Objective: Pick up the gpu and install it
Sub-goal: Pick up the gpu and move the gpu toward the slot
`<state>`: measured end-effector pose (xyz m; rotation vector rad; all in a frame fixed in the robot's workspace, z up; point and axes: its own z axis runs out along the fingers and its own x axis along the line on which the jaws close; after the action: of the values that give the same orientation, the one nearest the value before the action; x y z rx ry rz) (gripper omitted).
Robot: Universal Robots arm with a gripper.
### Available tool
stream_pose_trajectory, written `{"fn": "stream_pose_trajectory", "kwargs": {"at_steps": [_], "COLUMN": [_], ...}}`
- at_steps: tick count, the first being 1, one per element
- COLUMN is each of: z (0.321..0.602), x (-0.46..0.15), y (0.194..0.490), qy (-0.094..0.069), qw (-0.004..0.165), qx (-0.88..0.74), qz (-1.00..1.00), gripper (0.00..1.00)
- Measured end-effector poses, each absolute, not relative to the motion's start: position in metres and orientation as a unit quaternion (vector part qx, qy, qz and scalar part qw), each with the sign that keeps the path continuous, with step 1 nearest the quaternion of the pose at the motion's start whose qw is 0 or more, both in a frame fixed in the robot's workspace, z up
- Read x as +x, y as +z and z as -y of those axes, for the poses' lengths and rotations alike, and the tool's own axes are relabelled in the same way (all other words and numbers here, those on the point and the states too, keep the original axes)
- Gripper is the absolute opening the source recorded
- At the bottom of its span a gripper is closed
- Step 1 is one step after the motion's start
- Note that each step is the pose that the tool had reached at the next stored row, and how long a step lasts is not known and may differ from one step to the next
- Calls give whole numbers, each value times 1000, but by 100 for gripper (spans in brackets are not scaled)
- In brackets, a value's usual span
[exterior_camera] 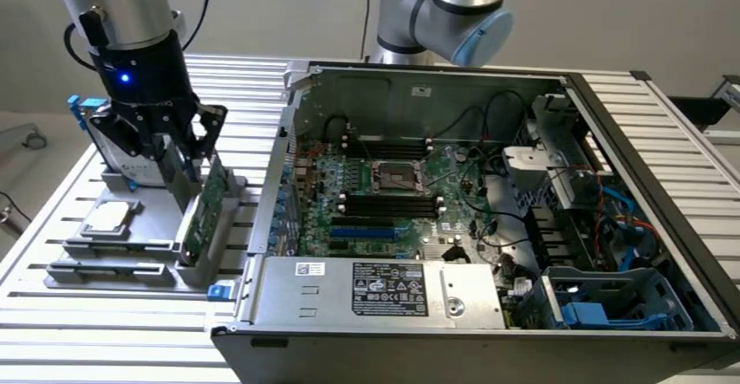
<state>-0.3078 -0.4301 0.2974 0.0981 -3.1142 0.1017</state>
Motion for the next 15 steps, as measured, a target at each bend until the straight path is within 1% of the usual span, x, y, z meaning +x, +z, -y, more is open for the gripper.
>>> {"fn": "stream_pose_trajectory", "kwargs": {"at_steps": [6, 10, 15], "z": [430, 430, 430], "x": [-309, -310, -313], "y": [287, 283, 274], "qy": [37, 43, 48], "qw": [7, 0, -3], "qx": [30, 27, 24], "qz": [999, 999, 999], "gripper": [38, 38, 38]}}
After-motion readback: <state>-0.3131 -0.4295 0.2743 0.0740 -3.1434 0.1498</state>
